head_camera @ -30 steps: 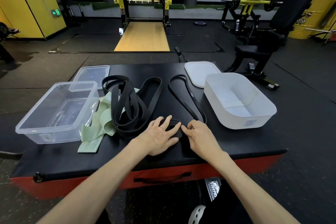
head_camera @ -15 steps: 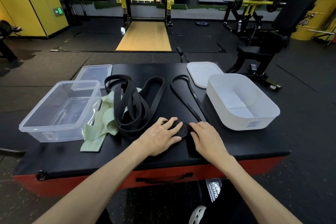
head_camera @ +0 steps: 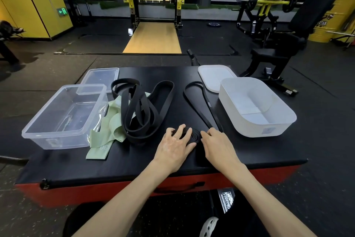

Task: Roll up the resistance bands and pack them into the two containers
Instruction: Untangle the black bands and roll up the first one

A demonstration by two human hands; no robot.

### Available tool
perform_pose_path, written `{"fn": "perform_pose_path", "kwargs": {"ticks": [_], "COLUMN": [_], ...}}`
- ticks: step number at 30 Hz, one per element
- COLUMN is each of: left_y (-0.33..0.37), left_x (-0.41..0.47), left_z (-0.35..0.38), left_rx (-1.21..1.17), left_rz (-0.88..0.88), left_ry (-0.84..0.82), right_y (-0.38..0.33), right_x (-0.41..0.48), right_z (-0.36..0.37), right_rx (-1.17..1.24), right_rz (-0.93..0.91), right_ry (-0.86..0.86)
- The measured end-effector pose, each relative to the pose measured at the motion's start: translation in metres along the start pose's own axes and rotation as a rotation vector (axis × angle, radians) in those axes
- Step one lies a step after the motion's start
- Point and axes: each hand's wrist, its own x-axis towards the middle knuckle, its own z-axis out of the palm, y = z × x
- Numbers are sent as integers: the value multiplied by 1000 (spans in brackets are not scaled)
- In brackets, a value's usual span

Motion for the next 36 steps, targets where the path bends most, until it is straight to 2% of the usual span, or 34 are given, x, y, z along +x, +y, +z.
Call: {"fn": "perform_pose_path", "kwargs": {"ticks": [4,8,13,19,23,30,34,36], "left_y": [1,5,26,31,21,-35,-45,-42], "left_x": [5,7,6,7,1,6,19,19], "left_z": [1,7,-8,-8,-11,-20,-21,-15], "left_rx": [-105,-163,-283,-286,-303,-96,-190,-286], "left_rz": [-153,-182,-445,-481,-376,28,203,194], "left_ry": [-19,-62,-13,-1,-41,-188,-197,-176], "right_y": [2,1,-7,-3,0,3,4,7], "right_x": [-7,-5,-4,-6,-3,-1,-1,-3], "right_z": [-2,-1,-3,4,5,9,6,3], "right_rx": [33,-15,33,3,-20,-16,3,14], "right_rz": [73,55,23,-20,-96,-125,-132,-120], "right_ry": [32,21,51,71,42,6,-11,-5]}}
